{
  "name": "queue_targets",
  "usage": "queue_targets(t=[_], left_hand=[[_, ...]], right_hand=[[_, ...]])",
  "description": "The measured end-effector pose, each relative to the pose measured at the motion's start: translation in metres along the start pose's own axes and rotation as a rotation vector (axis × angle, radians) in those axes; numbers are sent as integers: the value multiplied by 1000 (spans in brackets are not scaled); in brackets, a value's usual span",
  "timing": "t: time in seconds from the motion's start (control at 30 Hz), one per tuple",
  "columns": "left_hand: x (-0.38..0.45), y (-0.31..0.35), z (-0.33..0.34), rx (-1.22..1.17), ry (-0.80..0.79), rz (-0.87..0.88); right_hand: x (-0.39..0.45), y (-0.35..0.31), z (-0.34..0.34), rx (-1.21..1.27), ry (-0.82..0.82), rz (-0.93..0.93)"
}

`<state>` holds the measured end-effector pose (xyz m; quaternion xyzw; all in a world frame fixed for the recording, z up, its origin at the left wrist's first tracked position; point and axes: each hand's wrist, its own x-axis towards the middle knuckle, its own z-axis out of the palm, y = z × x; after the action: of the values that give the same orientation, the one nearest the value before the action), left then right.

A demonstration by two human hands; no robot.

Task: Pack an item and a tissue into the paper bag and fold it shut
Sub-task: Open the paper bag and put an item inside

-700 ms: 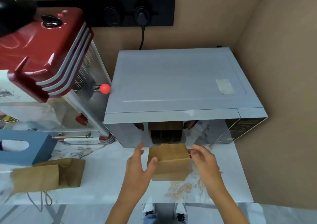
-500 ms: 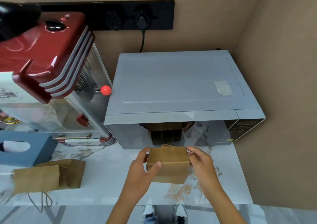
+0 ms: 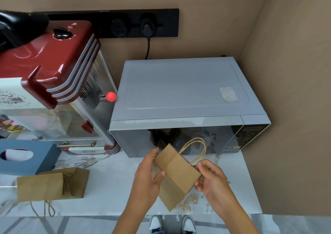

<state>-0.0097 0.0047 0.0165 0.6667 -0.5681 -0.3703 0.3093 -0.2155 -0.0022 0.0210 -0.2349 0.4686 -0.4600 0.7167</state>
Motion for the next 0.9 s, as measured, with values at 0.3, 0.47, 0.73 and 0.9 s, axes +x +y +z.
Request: queue_targets(t=[0.3, 0.47, 0.73, 0.9], left_hand=[[-26, 36, 9, -276, -93, 3], [-31, 39, 3, -457, -211, -79], [-25, 32, -15, -729, -199, -364], [-15, 32, -28, -285, -148, -416]], right_hand=[[-13, 7, 25, -178, -165, -45], [-15, 8, 35, -314, -227, -65], [-10, 11, 31, -248, -88, -77], [-17, 8, 38, -488, 35, -164]])
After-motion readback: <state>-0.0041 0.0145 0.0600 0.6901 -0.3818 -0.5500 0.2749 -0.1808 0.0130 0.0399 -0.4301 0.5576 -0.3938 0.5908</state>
